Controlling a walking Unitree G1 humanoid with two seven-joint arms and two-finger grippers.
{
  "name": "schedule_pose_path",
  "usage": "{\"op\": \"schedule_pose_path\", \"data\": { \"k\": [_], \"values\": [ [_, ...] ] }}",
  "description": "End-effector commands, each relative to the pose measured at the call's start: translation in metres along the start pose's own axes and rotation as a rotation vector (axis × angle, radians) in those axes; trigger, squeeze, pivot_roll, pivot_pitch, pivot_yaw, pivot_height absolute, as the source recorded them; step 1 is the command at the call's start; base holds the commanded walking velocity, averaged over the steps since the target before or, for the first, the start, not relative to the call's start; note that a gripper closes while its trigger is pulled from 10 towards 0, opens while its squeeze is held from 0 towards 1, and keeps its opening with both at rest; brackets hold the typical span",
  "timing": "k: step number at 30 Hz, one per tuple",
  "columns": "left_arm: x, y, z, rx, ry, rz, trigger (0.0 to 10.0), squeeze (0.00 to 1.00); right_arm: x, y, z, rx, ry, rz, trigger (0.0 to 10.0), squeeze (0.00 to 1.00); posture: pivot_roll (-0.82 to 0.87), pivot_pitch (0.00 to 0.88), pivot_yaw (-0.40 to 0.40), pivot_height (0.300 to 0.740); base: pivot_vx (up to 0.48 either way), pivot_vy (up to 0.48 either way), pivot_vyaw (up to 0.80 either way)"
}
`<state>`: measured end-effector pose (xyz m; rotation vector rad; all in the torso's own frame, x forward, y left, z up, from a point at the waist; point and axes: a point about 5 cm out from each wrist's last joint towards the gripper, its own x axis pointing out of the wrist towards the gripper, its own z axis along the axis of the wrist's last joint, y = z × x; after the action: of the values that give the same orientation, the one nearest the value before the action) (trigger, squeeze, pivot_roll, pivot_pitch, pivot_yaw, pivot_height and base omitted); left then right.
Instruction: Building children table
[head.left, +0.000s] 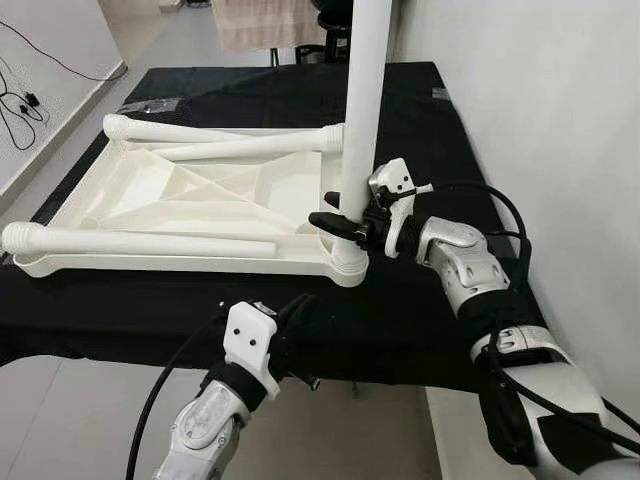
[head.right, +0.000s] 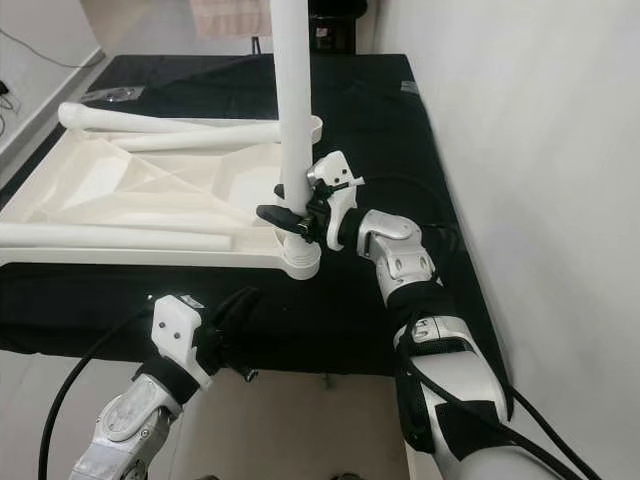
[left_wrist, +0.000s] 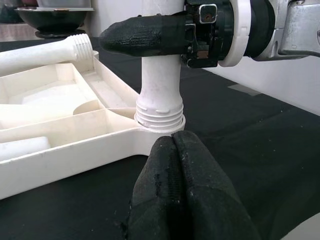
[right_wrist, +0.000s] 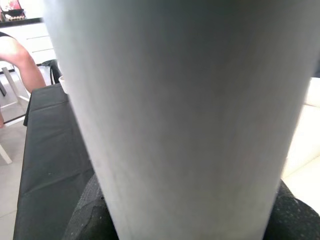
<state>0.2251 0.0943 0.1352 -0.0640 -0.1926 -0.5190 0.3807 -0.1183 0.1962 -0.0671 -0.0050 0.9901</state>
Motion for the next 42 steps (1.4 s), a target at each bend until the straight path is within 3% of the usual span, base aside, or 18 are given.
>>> {"op": "schedule_pose_path", "data": {
  "k": [1,3,7,8,9,11,15,16,20,21,22,23,24,32,33,34,35,42],
  "values": [
    [-0.003,-0.002,-0.005,-0.009,0.018,0.002,10.0,0.00,0.001,0.004,-0.011,0.062,0.010,0.020,0.0,0.00,0.14,0.105,-0.021,0.740,0.000,0.000,0.00],
    [-0.003,-0.002,-0.004,-0.009,0.016,0.002,10.0,0.00,-0.005,0.002,-0.020,0.058,0.031,-0.037,0.0,0.00,0.14,0.113,-0.021,0.740,0.000,0.000,0.00],
    [-0.006,-0.001,-0.002,-0.007,0.013,0.003,10.0,0.00,-0.015,0.000,-0.055,0.066,0.180,-0.380,0.0,0.00,0.13,0.132,-0.024,0.740,0.000,0.000,0.00],
    [-0.007,0.000,-0.001,-0.006,0.012,0.004,10.0,0.00,-0.022,0.006,-0.066,0.084,0.204,-0.607,0.0,0.00,0.12,0.148,-0.017,0.740,0.000,0.000,0.00],
    [-0.007,0.000,-0.001,-0.006,0.012,0.004,10.0,0.00,-0.022,0.006,-0.066,0.084,0.204,-0.607,0.0,0.00,0.12,0.148,-0.017,0.740,0.000,0.000,0.00],
    [-0.008,0.001,0.001,-0.003,0.013,0.003,10.0,0.00,-0.032,0.045,-0.084,0.171,0.220,-0.791,0.0,0.00,0.12,0.159,-0.005,0.740,0.000,0.000,0.00],
    [-0.009,0.003,0.001,-0.001,0.016,0.001,10.0,0.00,-0.027,0.064,-0.079,0.080,0.202,-0.756,0.0,0.00,0.09,0.148,0.016,0.740,0.000,0.000,0.00],
    [-0.009,0.003,0.000,0.007,0.020,0.000,10.0,0.00,-0.028,0.043,-0.076,0.073,0.208,-0.807,0.0,0.00,0.11,0.143,0.008,0.740,0.000,0.000,0.00],
    [-0.009,0.004,0.001,0.019,0.022,0.008,10.0,0.00,-0.030,0.028,-0.072,0.073,0.206,-0.866,0.0,0.00,0.13,0.140,0.001,0.740,0.000,0.000,0.00],
    [-0.010,0.005,0.001,0.030,0.021,0.025,10.0,0.00,-0.031,0.024,-0.066,0.075,0.202,-0.888,4.2,0.00,0.13,0.139,-0.001,0.740,0.000,0.000,0.00],
    [-0.010,0.005,0.001,0.030,0.021,0.025,10.0,0.00,-0.031,0.024,-0.066,0.075,0.202,-0.888,4.2,0.00,0.13,0.139,-0.001,0.740,0.000,0.000,0.00],
    [-0.011,0.006,0.002,0.042,0.023,0.045,10.0,0.00,-0.033,0.019,-0.056,0.075,0.179,-0.924,10.0,0.00,0.14,0.135,-0.002,0.740,0.000,0.000,0.00],
    [-0.012,0.007,0.002,0.042,0.029,0.053,10.0,0.00,-0.034,0.015,-0.049,0.054,0.169,-0.932,10.0,1.00,0.13,0.132,0.001,0.740,0.000,0.000,0.00],
    [-0.024,0.015,0.000,0.042,0.080,0.142,10.0,0.00,-0.032,-0.009,-0.019,0.004,0.096,-0.816,10.0,1.00,0.13,0.122,0.013,0.740,0.000,0.000,0.00],
    [-0.025,0.015,0.000,0.043,0.083,0.142,10.0,0.00,-0.029,-0.008,-0.017,-0.006,0.094,-0.778,10.0,0.60,0.13,0.122,0.012,0.740,0.000,0.000,0.00],
    [-0.025,0.015,0.000,0.044,0.086,0.141,10.0,0.00,-0.028,-0.008,-0.017,-0.014,0.094,-0.755,10.0,0.60,0.13,0.122,0.012,0.740,0.000,0.000,0.00],
    [-0.026,0.013,-0.002,0.038,0.082,0.137,10.0,0.00,-0.022,-0.005,-0.008,-0.044,0.052,-0.620,10.0,0.00,0.14,0.122,0.000,0.740,0.000,0.000,0.00],
    [-0.023,0.011,-0.003,0.031,0.072,0.137,10.0,0.00,-0.013,-0.007,0.016,-0.068,-0.025,-0.351,10.0,0.00,0.15,0.118,-0.010,0.740,0.000,0.000,0.00]
  ]
}}
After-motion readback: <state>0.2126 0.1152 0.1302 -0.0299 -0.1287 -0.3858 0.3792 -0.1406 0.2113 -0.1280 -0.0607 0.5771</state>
